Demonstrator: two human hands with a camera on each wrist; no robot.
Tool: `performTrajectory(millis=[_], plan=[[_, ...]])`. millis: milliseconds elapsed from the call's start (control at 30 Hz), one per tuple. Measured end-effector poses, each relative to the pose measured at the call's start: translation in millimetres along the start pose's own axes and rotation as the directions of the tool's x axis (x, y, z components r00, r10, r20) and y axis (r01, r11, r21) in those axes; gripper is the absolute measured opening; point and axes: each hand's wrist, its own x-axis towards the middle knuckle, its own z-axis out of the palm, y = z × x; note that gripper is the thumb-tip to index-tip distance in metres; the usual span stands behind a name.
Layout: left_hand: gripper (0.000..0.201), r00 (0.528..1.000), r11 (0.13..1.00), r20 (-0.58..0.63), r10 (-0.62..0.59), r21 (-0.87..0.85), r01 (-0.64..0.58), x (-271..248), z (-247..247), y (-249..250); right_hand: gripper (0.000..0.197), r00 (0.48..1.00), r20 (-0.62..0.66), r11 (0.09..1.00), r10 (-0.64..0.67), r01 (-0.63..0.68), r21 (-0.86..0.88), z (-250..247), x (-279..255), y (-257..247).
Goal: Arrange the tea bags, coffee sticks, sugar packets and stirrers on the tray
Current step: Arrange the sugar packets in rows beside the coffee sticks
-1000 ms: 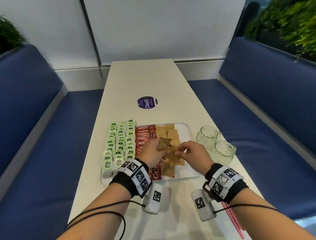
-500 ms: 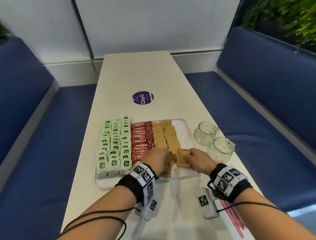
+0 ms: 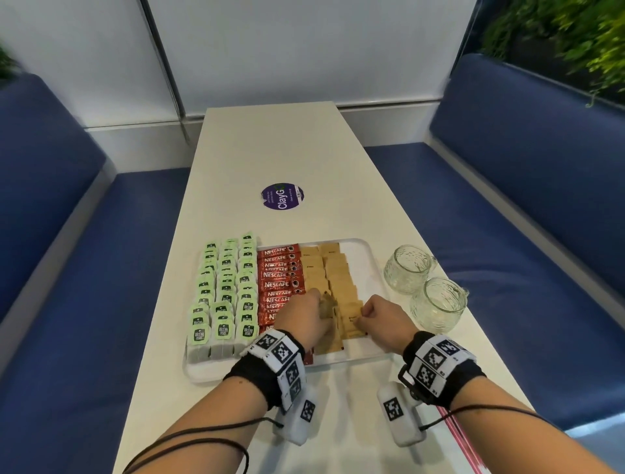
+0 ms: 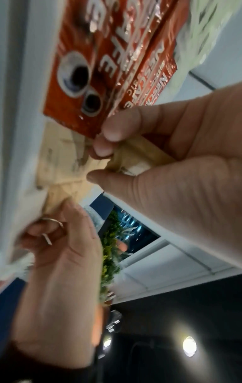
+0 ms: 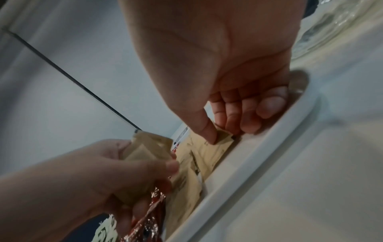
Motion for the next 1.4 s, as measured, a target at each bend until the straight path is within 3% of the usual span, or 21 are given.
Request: performTrajectory(millis=[33, 67, 133, 233, 267, 333, 467, 567, 667, 833, 900, 967, 1033, 1200, 1400], plan=[[0.029, 0.999, 0.981, 0.019, -0.027, -0.192, 0.030, 1, -2, -2, 0.020, 1.000, 0.000, 1.000, -0.005, 0.005, 0.002, 1, 1, -1], [0.029, 0.996, 0.907, 0.067, -0.053, -0.414, 0.076, 0, -5, -3, 0.020, 1.000, -0.004, 1.000, -0.010, 0.010, 0.005, 1, 2, -2], [0.031, 0.971, 0.606, 0.226, -0.081, -0.762, 0.229, -4, -13, -4, 0.020, 1.000, -0.024, 1.000, -0.018, 0.019, 0.022, -1, 2, -3], [0.028, 0.921, 0.190, 0.390, 0.009, -0.905, 0.382, -12, -22, -11, 0.016, 0.997, -0.068, 0.989, -0.039, 0.048, 0.138, -5, 1, -6], [0.028, 0.913, 0.116, 0.407, 0.043, -0.909, 0.400, -15, -24, -13, 0.012, 0.995, -0.083, 0.976, -0.050, 0.066, 0.210, -6, 0, -8], [0.031, 0.915, 0.056, 0.399, 0.069, -0.917, 0.395, -20, -24, -16, 0.008, 0.993, -0.086, 0.933, -0.081, 0.106, 0.343, -9, -2, -14], [0.037, 0.934, 0.041, 0.356, 0.032, -0.934, 0.354, -24, -16, -21, 0.017, 0.988, -0.004, 0.846, -0.153, 0.133, 0.516, -11, -11, -30], [0.041, 0.932, 0.097, 0.361, -0.012, -0.928, 0.360, -25, -16, -21, 0.015, 0.978, -0.024, 0.853, -0.208, 0.193, 0.485, -12, -13, -36], [0.039, 0.945, 0.304, 0.323, -0.051, -0.896, 0.323, -30, -24, -17, 0.014, 0.965, -0.033, 0.884, -0.261, 0.252, 0.394, -15, -16, -37], [0.034, 0.992, 0.684, 0.094, -0.083, -0.718, 0.126, -29, -36, -5, 0.012, 0.953, 0.067, 0.926, -0.295, 0.268, 0.266, -28, -20, -35], [0.032, 0.996, 0.787, 0.081, -0.022, -0.614, 0.067, -30, -37, 4, 0.009, 0.944, 0.073, 0.938, -0.322, 0.307, 0.162, -31, -21, -36], [0.030, 0.998, 0.828, 0.070, 0.010, -0.559, 0.031, -30, -34, 8, 0.010, 0.944, 0.049, 0.943, -0.325, 0.320, 0.085, -31, -21, -35], [0.031, 0.998, 0.806, 0.051, -0.033, -0.589, 0.057, -30, -34, 7, 0.012, 0.965, 0.000, 0.962, -0.262, 0.261, 0.085, -30, -20, -27], [0.017, 0.980, 0.556, 0.110, -0.168, -0.810, 0.186, -35, -38, -9, 0.015, 0.996, 0.059, 0.995, -0.070, 0.065, 0.075, -23, -19, 8], [0.018, 0.955, 0.397, 0.142, -0.261, -0.886, 0.240, -33, -36, -18, 0.025, 0.999, 0.036, 1.000, -0.016, 0.017, -0.008, -8, -14, 9]])
